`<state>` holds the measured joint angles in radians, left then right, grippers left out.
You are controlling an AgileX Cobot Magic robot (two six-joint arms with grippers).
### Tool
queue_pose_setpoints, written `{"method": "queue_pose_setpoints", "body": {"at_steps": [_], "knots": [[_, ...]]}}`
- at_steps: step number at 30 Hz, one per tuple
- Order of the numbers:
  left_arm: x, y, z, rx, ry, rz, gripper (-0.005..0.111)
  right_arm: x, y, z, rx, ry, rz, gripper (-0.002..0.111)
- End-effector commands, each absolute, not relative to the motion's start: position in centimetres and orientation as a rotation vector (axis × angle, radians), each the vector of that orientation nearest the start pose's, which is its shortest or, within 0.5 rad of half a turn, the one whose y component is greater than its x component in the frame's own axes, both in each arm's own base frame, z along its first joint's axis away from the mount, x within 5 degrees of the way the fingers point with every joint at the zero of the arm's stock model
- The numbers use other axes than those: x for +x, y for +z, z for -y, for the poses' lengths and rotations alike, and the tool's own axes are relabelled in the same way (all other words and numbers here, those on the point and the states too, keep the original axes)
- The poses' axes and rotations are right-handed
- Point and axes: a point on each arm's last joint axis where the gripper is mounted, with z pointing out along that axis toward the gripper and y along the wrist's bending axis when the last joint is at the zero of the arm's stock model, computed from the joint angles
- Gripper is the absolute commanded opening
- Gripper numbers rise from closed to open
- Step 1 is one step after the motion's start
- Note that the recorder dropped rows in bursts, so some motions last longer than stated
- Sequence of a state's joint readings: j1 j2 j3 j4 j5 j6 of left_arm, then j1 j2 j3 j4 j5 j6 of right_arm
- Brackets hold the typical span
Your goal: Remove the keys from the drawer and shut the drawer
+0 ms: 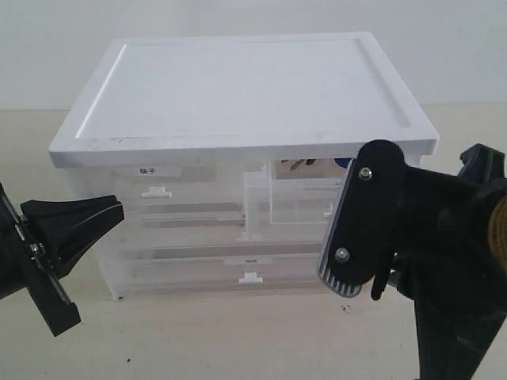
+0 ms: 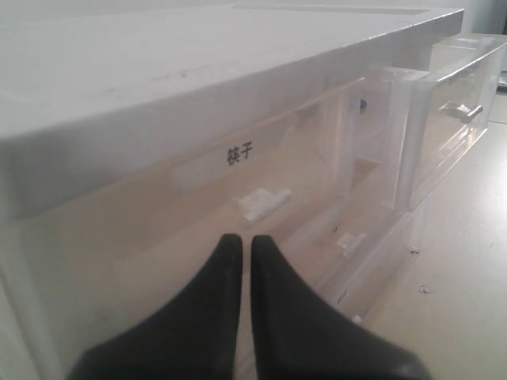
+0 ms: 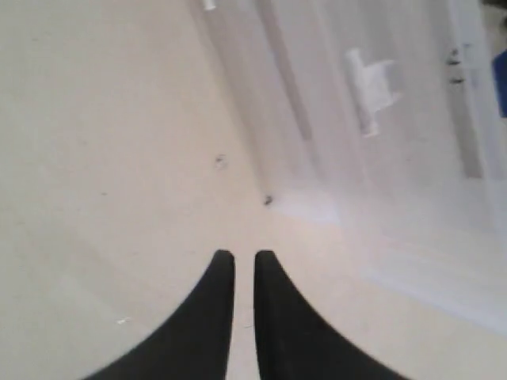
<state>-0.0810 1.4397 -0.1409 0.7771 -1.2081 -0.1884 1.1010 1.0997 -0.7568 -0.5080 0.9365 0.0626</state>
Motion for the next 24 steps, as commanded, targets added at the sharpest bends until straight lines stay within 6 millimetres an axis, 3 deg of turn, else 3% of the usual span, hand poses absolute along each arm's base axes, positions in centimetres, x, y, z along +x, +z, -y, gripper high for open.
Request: {"method": "queue_pose_setpoints", "body": {"at_steps": [1,3,11,17,24], "knots": [[17.3,17.3,7.5,0.708,-0.566,-1.532,0.005,11.5,26.5,-15.6,-1.56,-0.414,-1.809,0.018],[17.4,17.3,7.5,0.706,-0.566,-1.532,0.005,11.1,26.1,-15.8,-1.577,-0.458,-1.723,0.023],[17.4,17.3,7.5,0.706,-0.566,-1.532,0.005,10.3,25.5,-16.5,-1.583,-0.516,-1.476,0.024],[17.4,17.3,7.5,0.706,-0.566,-1.532,0.005,10.5,23.9,-16.7,-1.633,-0.592,-1.402,0.024],[17.3,17.3,7.5,0.71,-0.567,-1.531,0.005,11.1,24.3,-17.5,-1.538,-0.613,-1.341,0.023]]}}
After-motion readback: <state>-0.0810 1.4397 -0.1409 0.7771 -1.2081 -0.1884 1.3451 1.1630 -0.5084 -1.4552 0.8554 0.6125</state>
